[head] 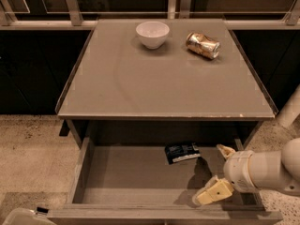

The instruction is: Pick rxbar blueberry from top drawer and place on counter

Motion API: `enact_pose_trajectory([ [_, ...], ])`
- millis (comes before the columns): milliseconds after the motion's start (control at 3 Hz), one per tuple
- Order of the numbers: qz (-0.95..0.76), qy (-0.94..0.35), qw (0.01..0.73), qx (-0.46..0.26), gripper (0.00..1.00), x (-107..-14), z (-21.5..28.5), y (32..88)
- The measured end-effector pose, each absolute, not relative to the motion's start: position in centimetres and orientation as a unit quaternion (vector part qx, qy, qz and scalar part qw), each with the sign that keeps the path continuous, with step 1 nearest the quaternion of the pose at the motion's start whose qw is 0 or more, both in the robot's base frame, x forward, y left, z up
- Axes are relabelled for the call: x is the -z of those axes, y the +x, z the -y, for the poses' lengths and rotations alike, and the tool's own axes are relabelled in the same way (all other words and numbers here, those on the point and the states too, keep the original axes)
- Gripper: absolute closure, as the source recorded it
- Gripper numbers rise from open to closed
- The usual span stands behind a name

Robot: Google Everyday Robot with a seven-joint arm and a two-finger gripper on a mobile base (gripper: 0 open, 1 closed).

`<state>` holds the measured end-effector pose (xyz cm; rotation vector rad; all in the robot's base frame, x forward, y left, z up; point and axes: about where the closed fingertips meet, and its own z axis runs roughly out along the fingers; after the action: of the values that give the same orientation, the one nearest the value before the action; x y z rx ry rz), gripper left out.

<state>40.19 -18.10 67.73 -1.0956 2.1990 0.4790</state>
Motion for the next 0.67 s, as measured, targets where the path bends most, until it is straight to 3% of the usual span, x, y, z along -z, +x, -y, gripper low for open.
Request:
enact_pose_trajectory([
  [667, -0.823, -0.434, 0.327, -0.164, 0.0, -66.46, 15.56, 42.42],
])
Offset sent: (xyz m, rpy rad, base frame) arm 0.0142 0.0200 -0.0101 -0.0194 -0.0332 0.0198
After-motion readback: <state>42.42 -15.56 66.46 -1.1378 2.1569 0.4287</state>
